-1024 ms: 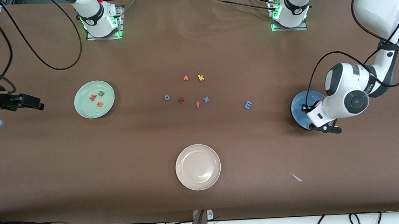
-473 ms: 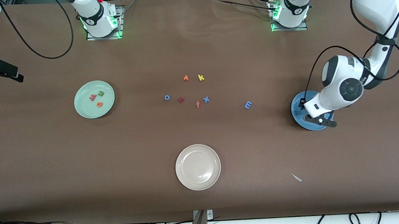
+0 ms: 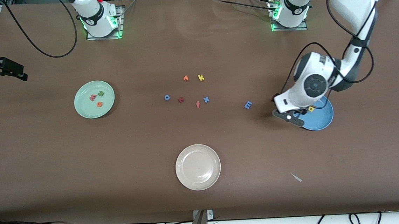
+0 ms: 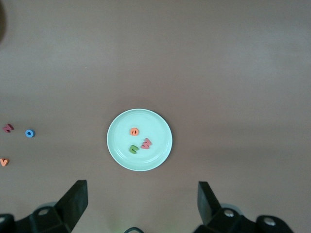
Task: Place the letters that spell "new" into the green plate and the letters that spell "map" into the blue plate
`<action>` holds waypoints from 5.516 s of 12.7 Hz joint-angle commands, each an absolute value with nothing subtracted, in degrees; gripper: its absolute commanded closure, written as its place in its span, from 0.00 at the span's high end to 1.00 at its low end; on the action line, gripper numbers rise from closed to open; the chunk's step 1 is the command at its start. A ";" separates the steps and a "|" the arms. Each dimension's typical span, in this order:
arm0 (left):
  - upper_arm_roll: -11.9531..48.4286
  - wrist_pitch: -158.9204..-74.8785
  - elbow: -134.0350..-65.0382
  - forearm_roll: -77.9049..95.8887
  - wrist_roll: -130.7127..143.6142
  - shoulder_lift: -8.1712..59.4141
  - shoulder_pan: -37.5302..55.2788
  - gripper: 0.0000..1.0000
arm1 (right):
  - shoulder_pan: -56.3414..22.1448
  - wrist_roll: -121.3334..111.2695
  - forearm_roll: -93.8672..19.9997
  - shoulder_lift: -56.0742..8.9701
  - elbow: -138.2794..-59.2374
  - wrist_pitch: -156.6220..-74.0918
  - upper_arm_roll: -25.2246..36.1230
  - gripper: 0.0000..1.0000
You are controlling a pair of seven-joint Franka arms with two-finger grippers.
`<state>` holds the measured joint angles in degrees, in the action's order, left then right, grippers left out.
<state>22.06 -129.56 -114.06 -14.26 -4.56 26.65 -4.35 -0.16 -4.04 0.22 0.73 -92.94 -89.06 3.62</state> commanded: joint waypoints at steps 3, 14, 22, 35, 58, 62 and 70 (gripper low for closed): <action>26.80 -138.40 -113.91 -12.66 -4.49 30.22 -3.43 1.00 | -0.35 -4.57 0.09 0.61 -93.43 -88.34 5.01 1.00; 26.46 -142.03 -114.61 -14.06 0.26 33.40 2.19 1.00 | -0.44 -4.48 -0.70 0.53 -93.34 -88.07 2.55 1.00; 26.19 -141.77 -114.78 -24.26 7.91 34.89 2.81 1.00 | -0.44 -4.39 -0.97 0.62 -93.34 -87.19 2.55 1.00; 26.37 -136.17 -114.45 -24.26 8.35 34.11 1.85 0.00 | -0.44 -4.39 -1.05 0.62 -93.34 -86.40 2.64 1.00; 26.28 -88.87 -82.89 -20.04 -19.18 35.87 -23.38 1.00 | -0.44 -4.39 -0.97 0.62 -93.25 -86.22 2.72 1.00; 26.37 -87.80 -82.00 -20.48 -18.11 33.49 -25.65 1.00 | -0.44 -4.48 -0.97 0.62 -93.34 -86.31 2.72 1.00; 6.88 -101.49 -100.78 2.87 -9.51 7.78 -15.32 1.00 | -0.44 -4.48 -0.97 0.53 -93.34 -86.31 2.64 1.00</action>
